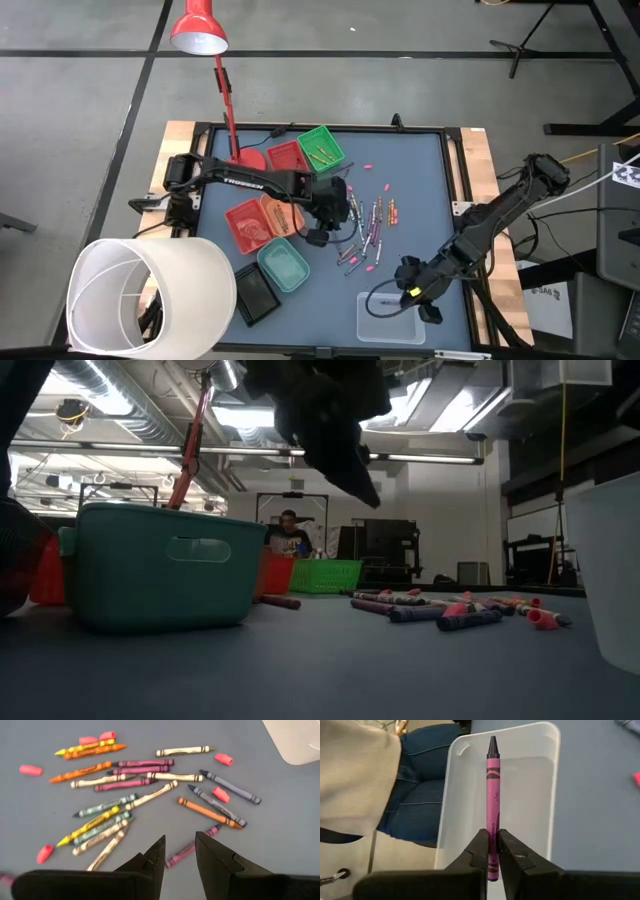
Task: Sort crayons
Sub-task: Put the purple crayon into the white bin
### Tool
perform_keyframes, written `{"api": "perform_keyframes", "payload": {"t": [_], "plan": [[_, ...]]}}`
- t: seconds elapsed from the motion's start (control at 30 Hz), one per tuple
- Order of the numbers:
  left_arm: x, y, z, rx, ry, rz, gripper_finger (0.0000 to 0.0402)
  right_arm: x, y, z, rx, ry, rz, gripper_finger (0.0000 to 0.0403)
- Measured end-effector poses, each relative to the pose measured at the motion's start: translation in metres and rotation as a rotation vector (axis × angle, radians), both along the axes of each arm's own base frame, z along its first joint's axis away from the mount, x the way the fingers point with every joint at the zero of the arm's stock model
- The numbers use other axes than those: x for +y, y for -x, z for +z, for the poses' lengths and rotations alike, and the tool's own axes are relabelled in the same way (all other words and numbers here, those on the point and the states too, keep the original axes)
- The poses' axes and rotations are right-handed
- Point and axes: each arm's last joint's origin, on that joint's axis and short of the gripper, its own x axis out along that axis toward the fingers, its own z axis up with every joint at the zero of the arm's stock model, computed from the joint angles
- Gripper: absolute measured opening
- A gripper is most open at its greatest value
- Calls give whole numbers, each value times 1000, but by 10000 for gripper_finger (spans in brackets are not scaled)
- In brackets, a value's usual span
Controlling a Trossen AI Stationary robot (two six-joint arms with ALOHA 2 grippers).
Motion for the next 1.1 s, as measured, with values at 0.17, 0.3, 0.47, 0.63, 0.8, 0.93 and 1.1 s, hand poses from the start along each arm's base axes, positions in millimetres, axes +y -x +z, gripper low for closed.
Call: {"api": "perform_keyframes", "payload": {"t": [0.17, 0.3, 0.47, 0.63, 0.8, 0.93, 1.1], "plan": [[-9, -6, -17, 20, -24, -80, 91, 1, -2, 2, -25, -23, -2, 49], [-14, -6, -22, 38, -41, -123, 91, 1, -2, 2, -17, -15, -3, 83], [-16, -7, -22, 14, -64, -163, 91, 0, -2, 1, -23, -4, -9, 108], [-16, -11, -26, -1, -54, -174, 91, 0, -2, 1, -33, 9, -13, 110], [-16, -14, -42, 31, -52, -176, 91, -1, -2, 1, -38, 15, -19, 110], [-16, -17, -56, 59, -64, -198, 91, -1, -2, 1, -38, 19, -17, 110], [-16, -20, -71, 73, -87, -236, 91, -1, -3, 1, -72, 45, 12, 111]]}}
